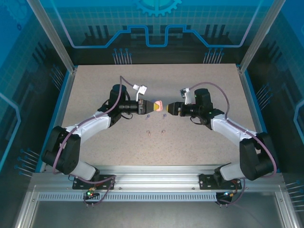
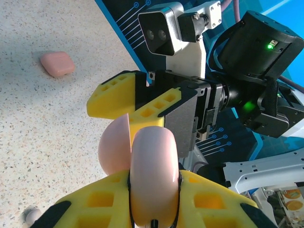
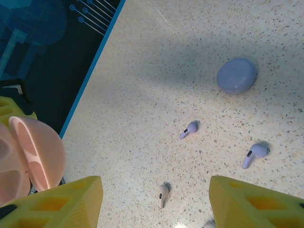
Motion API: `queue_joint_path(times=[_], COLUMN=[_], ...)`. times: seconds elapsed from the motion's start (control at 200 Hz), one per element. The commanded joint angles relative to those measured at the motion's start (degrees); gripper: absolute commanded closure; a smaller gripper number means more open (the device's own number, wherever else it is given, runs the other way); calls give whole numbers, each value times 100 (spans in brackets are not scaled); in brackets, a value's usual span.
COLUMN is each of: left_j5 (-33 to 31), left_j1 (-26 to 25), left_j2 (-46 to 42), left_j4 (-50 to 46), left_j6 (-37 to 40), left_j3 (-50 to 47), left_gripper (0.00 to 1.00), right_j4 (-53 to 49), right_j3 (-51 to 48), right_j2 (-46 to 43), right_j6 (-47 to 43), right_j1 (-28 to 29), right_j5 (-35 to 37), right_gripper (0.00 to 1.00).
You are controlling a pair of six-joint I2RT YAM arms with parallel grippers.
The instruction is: Insert wireless bluetooth earbuds into charging case
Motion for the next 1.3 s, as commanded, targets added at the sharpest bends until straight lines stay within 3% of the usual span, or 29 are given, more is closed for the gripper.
queue_joint_path(times=[0.0, 0.19, 0.74, 1.291], left_j5=[141, 144, 167, 195], left_j1=[1, 0, 0, -44], left_j2=[-122, -71, -25, 25], left_j4=[105, 215, 281, 377], left_j6=[62, -8, -65, -108], left_j3=[192, 182, 235, 187], left_gripper=[100, 100, 100, 100], right_j4=[-29, 92, 353, 505], right_j3=[-102, 18, 352, 665], right_j2=[-381, -477, 62, 368], right_j6=[44, 110, 298, 448], right_j1=[-57, 4, 380, 437], right_j5=[-213, -744, -609, -604], right_gripper=[38, 39, 46, 59])
